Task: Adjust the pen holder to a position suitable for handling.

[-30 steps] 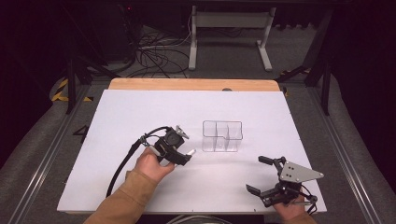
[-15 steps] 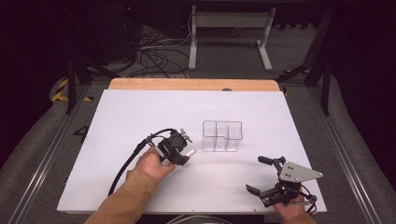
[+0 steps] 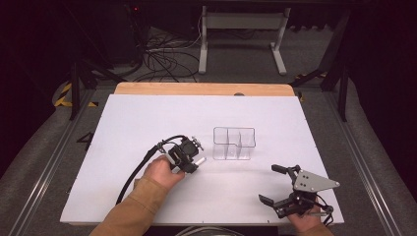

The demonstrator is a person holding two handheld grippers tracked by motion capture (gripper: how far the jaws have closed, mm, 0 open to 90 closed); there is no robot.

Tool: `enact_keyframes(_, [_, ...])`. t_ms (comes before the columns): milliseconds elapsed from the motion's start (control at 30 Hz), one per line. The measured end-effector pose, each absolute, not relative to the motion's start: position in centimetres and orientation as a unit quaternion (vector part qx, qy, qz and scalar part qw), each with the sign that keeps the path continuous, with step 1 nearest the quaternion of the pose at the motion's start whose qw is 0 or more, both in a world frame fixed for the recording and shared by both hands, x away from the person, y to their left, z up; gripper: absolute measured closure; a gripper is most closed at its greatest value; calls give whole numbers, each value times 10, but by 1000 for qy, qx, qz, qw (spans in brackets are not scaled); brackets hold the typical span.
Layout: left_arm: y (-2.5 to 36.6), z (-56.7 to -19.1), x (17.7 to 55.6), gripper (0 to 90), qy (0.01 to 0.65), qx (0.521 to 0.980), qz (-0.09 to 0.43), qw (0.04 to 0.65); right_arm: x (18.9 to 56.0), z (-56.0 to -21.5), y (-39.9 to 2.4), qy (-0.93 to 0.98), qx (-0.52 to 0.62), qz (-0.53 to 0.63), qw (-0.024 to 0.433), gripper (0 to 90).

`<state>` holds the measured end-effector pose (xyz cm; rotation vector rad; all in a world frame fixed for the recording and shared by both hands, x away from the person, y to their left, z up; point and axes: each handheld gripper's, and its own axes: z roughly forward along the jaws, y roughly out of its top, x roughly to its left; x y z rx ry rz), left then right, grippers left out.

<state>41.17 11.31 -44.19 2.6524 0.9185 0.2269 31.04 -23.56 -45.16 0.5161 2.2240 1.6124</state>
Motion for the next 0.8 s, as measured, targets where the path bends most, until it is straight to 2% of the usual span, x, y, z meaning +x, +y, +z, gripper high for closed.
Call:
enact_keyframes(367, [108,-443,411,777,313,935,78,147,310,-451,-236,783,182,569,174,1])
enact_keyframes(800, [106,-442,410,787,316,934,82,142,311,-452,-236,784,182,568,173,1])
